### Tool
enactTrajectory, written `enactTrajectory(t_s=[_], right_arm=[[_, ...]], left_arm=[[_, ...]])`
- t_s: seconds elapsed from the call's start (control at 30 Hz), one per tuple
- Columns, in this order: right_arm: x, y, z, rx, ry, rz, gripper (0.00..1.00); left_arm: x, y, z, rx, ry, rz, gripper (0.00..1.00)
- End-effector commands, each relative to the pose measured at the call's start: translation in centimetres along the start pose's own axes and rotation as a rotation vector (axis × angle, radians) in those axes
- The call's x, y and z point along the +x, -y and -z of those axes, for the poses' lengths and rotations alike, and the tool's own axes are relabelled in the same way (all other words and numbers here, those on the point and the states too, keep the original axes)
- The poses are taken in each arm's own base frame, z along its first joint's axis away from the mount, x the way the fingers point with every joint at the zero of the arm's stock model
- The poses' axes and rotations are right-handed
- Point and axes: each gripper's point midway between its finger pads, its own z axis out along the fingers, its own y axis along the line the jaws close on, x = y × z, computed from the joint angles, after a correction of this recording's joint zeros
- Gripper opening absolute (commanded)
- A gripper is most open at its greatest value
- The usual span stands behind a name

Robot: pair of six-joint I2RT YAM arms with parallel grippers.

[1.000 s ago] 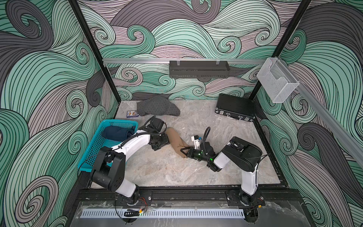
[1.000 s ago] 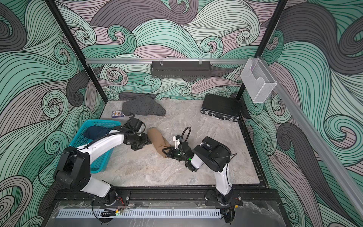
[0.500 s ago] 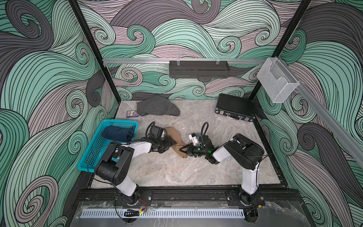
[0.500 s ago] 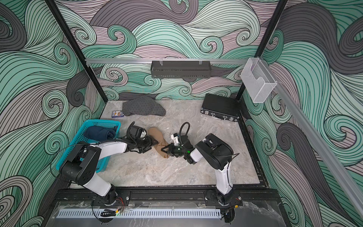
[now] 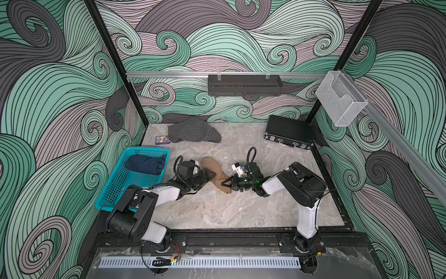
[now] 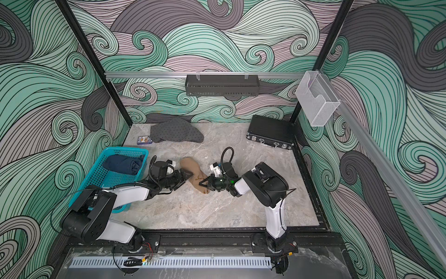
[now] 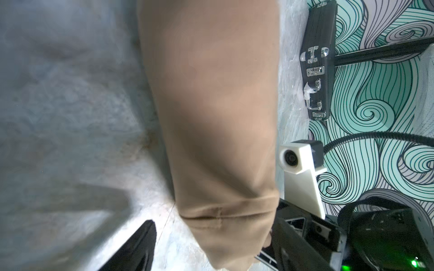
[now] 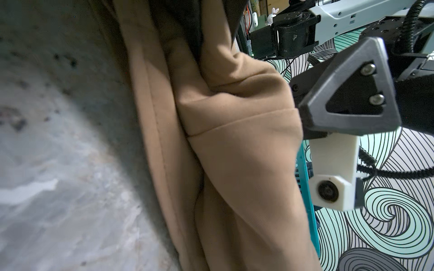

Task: Roll up the skirts
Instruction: Pick up the skirt from the center of the board.

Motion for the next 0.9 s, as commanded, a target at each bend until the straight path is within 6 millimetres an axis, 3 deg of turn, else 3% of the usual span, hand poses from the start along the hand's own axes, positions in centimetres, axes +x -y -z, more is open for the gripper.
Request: enactTrajectory(t_s=[0.0, 0.27, 0.4, 0.43, 0.47, 0.53, 0.57, 0.6, 0.73, 0.87], right_arm=[[2.5, 3.9, 0.0, 0.114, -0.093, -0.11, 0.0], [2.6, 3.3, -0.3, 0.092, -0.139, -0.109, 0.0], [2.5, 3.2, 0.0, 0.084, -0.153, -0.112, 0.0], [2.5, 3.3, 0.0, 0.084, -0.154, -0.11, 0.0], [2.3, 3.4, 0.1, 0.084, -0.153, -0.113, 0.0], [2.1, 3.4, 0.3, 0.078, -0.152, -0.117, 0.0], [1.9, 3.5, 0.4, 0.078, -0.15, -0.12, 0.0], [1.9, 3.5, 0.6, 0.074, -0.152, -0.121, 0.0], [1.3, 3.5, 1.1, 0.069, -0.142, -0.138, 0.0], [0.1, 4.2, 2.8, 0.078, -0.061, -0.171, 0.13]], left_arm=[[-1.1, 2.5, 0.2, 0.098, 0.027, -0.02, 0.82], [-1.2, 2.3, -3.2, 0.106, -0.054, -0.019, 0.83], [-0.9, 1.4, -4.5, 0.08, -0.08, -0.02, 0.76], [-1.0, 0.7, -4.7, 0.06, -0.068, -0.018, 0.72], [-1.1, 0.1, -4.8, 0.043, -0.054, -0.014, 0.61], [-1.3, -0.8, -5.1, 0.006, -0.036, -0.002, 0.29], [-1.6, -1.2, -5.2, -0.019, -0.023, 0.006, 0.06], [-1.9, -1.5, -5.1, -0.043, -0.004, 0.015, 0.0], [-3.4, -1.9, -5.0, -0.103, 0.057, 0.01, 0.0], [-4.1, -2.6, -4.5, -0.157, 0.096, 0.024, 0.0]])
